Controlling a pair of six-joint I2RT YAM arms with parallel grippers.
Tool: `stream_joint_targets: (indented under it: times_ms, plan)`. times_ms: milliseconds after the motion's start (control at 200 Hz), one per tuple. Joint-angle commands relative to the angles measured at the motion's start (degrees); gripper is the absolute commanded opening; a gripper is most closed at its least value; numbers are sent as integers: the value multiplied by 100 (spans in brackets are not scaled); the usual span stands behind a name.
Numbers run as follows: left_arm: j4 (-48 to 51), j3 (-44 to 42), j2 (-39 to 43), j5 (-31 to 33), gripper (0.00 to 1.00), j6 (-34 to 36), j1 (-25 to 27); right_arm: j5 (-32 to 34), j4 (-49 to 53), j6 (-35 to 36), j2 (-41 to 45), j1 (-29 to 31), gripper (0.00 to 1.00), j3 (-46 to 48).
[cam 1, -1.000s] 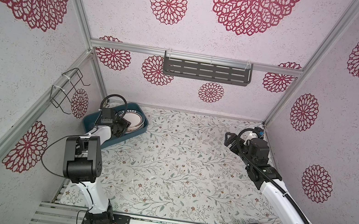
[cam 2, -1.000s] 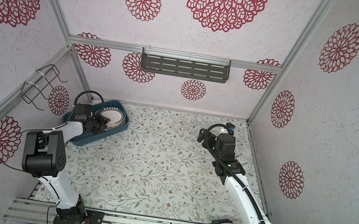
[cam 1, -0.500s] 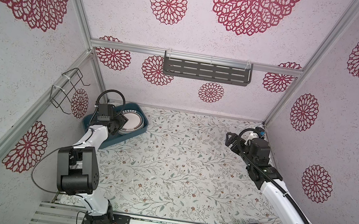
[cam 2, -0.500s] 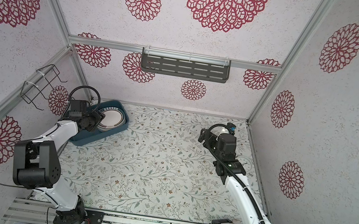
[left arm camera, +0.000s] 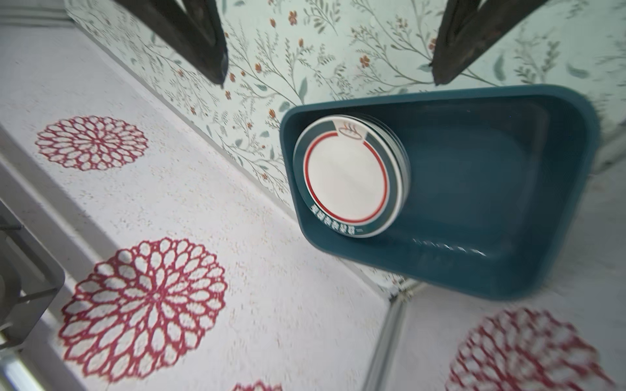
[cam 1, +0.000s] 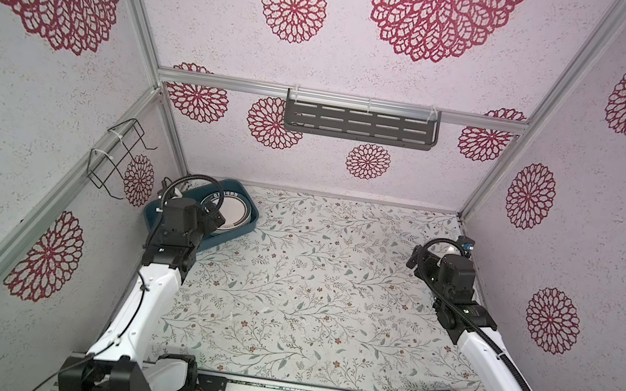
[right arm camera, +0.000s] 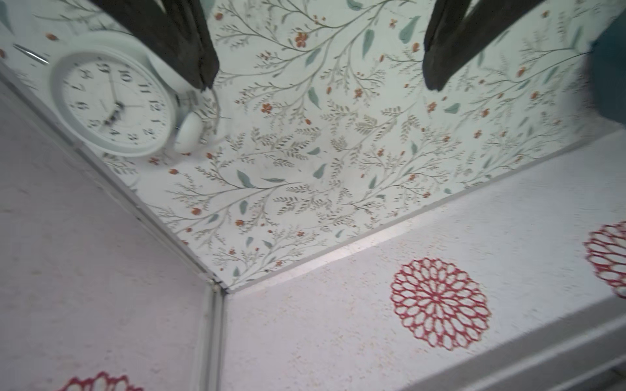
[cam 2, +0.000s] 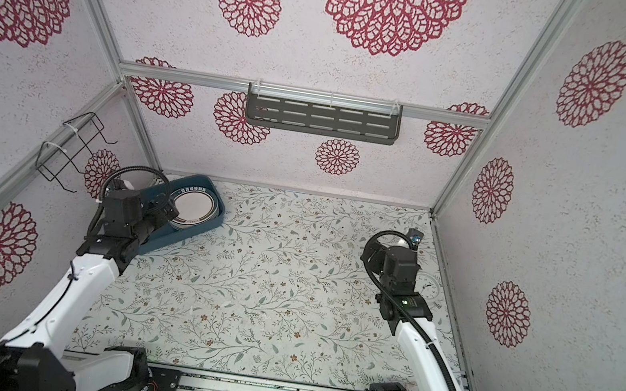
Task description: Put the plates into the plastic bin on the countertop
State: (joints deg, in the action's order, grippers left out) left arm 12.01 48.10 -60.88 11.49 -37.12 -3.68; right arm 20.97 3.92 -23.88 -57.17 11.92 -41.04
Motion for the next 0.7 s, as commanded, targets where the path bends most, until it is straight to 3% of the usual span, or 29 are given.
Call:
stream_joint_targets:
  times_ms: [0,135,235,470,530,696]
  plan:
    - [-901,-953,521,1090,97,1043,33,1284,-342,484,134,-60,99,520]
    - [-2755,-2330,894,1352,97,1842,34,1652,-1526,1027,155,-98,99,1365]
    - [-4123,-2944,471,1345,97,2373,34,1737,-2505,1351,-76,-177,99,1866]
    - [-6630,-3247,-1538,1016,97,2828,47,1431,-4767,2090,-1491,-284,99,2416]
    - [-6684,-3188,-1647,988,97,3043,81,1163,-5861,2411,-1817,-308,99,2659]
    - [-7422,-3159,-2422,656,97,3180,17,452,-6625,2520,-2432,-425,99,2527]
